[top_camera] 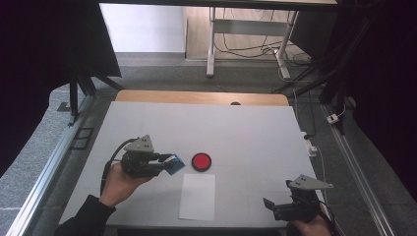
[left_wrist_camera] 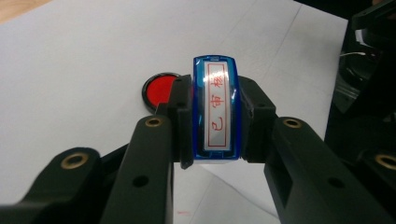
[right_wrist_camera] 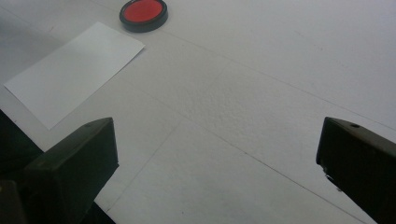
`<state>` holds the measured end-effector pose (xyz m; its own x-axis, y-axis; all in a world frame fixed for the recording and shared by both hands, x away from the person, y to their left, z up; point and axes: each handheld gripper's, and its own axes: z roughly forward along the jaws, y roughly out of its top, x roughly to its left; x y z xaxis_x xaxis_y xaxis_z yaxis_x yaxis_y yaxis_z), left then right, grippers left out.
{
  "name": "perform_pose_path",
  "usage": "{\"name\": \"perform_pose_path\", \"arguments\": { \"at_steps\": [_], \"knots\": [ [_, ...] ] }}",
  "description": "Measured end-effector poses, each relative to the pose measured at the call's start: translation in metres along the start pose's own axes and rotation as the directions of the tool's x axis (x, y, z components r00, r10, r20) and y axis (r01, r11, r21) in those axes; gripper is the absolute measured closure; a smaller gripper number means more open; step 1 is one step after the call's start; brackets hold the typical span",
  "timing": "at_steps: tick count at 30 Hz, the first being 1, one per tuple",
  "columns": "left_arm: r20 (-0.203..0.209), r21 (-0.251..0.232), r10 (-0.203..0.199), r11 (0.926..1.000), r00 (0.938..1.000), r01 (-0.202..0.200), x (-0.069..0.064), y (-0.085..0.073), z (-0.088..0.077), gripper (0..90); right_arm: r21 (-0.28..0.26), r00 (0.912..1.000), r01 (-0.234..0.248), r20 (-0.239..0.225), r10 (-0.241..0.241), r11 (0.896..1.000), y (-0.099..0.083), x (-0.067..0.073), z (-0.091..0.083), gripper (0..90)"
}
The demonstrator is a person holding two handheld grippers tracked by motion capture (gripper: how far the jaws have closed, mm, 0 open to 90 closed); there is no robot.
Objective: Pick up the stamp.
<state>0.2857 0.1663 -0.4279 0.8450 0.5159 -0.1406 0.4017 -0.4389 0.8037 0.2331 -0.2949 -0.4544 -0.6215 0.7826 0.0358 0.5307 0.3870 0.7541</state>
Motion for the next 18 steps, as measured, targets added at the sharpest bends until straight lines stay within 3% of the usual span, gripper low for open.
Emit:
{"name": "perform_pose_path", "arguments": {
  "at_steps": [12,18],
  "knots": [
    [0.089,-0.032,0.002,0.9995,0.9961,0.001,-0.002,0.011,0.018,69.7,0.0,1.0,-0.002,-0.009,0.002,1.0,0.0,0.0,0.0,0.0],
    [0.099,-0.026,0.018,0.9996,0.9949,-0.015,-0.006,0.011,0.021,69.7,0.002,1.0,0.001,-0.01,-0.001,1.0,0.0,0.0,0.0,0.0]
  ]
}}
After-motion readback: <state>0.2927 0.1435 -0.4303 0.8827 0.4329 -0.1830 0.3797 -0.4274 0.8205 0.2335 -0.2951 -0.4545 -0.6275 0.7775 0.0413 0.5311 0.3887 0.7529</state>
